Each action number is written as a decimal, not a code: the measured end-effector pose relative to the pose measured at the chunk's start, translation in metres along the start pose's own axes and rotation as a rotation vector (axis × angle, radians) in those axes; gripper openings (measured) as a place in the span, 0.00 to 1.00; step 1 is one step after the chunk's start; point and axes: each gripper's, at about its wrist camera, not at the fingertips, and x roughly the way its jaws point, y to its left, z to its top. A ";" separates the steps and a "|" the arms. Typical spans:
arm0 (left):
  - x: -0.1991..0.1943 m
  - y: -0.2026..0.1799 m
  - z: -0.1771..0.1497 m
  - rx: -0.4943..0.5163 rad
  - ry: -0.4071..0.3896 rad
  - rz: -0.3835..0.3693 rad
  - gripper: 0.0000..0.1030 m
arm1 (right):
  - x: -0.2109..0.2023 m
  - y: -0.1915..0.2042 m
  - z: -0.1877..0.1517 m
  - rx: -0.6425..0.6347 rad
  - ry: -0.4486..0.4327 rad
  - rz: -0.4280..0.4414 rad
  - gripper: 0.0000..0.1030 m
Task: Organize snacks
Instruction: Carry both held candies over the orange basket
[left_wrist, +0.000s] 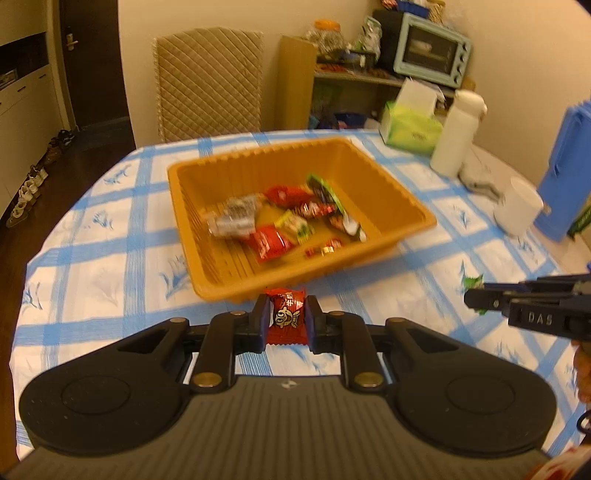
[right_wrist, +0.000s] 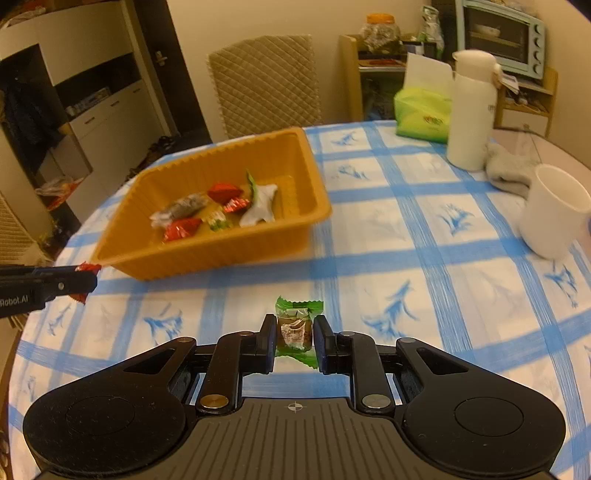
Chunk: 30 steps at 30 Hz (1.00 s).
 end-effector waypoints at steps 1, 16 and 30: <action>0.000 0.001 0.003 -0.002 -0.007 0.005 0.17 | 0.000 0.001 0.003 -0.002 -0.006 0.006 0.21; 0.031 0.019 0.040 -0.028 -0.016 0.045 0.17 | 0.017 0.014 0.063 -0.032 -0.084 0.043 0.21; 0.072 0.029 0.054 -0.029 0.034 0.070 0.17 | 0.050 0.013 0.094 -0.023 -0.079 0.035 0.21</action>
